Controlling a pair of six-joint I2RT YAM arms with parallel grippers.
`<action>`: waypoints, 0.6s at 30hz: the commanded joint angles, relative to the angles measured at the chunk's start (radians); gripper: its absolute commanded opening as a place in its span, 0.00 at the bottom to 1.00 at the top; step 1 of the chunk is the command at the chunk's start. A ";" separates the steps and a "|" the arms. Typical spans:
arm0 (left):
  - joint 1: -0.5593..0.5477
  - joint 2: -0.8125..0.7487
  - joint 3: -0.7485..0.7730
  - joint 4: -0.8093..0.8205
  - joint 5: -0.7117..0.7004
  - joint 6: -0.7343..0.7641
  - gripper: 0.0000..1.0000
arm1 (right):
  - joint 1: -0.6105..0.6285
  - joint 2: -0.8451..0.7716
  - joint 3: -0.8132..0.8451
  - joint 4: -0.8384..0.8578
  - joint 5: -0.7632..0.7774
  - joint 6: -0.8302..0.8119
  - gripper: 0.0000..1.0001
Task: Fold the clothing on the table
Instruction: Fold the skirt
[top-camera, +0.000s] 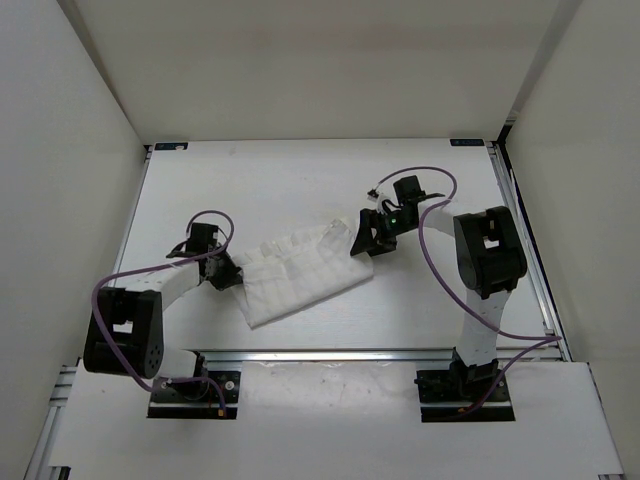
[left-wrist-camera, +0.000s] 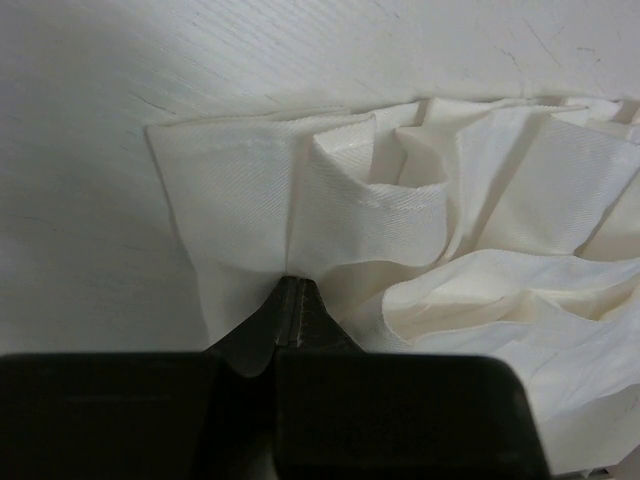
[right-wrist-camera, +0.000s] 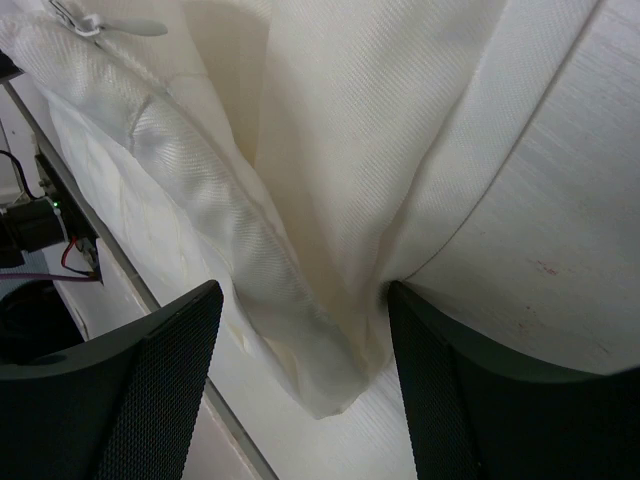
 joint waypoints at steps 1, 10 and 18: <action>-0.007 -0.033 0.042 -0.026 -0.034 -0.011 0.00 | -0.015 -0.019 -0.025 0.003 0.001 0.000 0.73; 0.013 -0.149 0.223 -0.266 -0.179 0.094 0.00 | -0.029 0.010 -0.011 0.028 -0.026 0.017 0.68; 0.029 -0.142 0.106 -0.192 -0.146 0.078 0.00 | -0.013 0.030 0.003 0.043 -0.055 0.028 0.64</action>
